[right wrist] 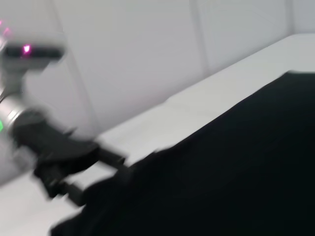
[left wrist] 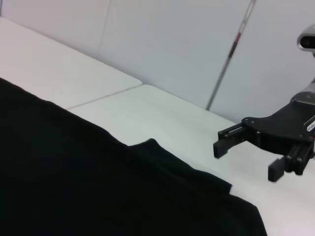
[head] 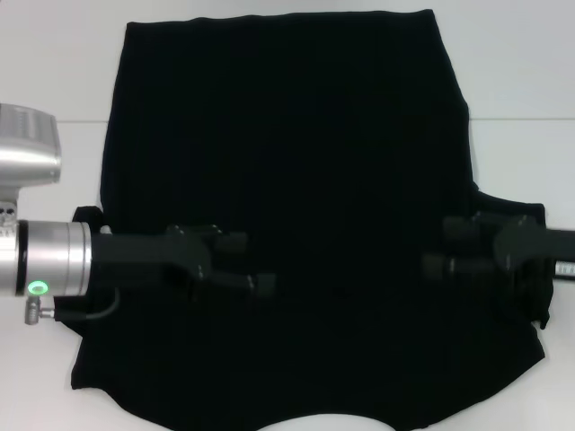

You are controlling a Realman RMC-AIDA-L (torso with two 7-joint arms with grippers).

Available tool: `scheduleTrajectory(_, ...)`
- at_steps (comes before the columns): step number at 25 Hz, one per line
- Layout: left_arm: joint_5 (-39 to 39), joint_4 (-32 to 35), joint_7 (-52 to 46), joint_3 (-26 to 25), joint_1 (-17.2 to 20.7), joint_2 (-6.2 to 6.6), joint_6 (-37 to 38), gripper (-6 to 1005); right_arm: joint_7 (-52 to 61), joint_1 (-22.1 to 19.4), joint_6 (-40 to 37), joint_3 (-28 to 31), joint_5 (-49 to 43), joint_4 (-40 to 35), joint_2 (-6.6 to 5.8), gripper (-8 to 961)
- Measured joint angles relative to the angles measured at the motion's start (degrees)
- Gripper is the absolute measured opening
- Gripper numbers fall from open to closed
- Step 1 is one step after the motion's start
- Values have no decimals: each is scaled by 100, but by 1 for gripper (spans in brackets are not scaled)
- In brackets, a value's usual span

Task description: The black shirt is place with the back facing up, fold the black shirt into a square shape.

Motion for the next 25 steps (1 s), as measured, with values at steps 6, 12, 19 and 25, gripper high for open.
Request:
scheduleTrajectory(6, 81, 221, -1577, -640, 12, 195, -75, 928, 2052, 188, 370, 47, 457, -70, -306, 912)
scheduleTrajectory(12, 730, 753, -3774, -1829, 241, 475, 394, 922, 4399, 744, 524, -157, 27, -83, -893, 912)
scheduleTrajectory(19, 1749, 766, -4032, -2601, 314, 559, 362, 840, 5217, 1083, 603, -189, -299, -593, -996, 912)
scheduleTrajectory(25, 2147, 724, -4080, -2594, 447, 505, 75, 683, 5281, 1139, 669, -192, -334, -557, -973, 912)
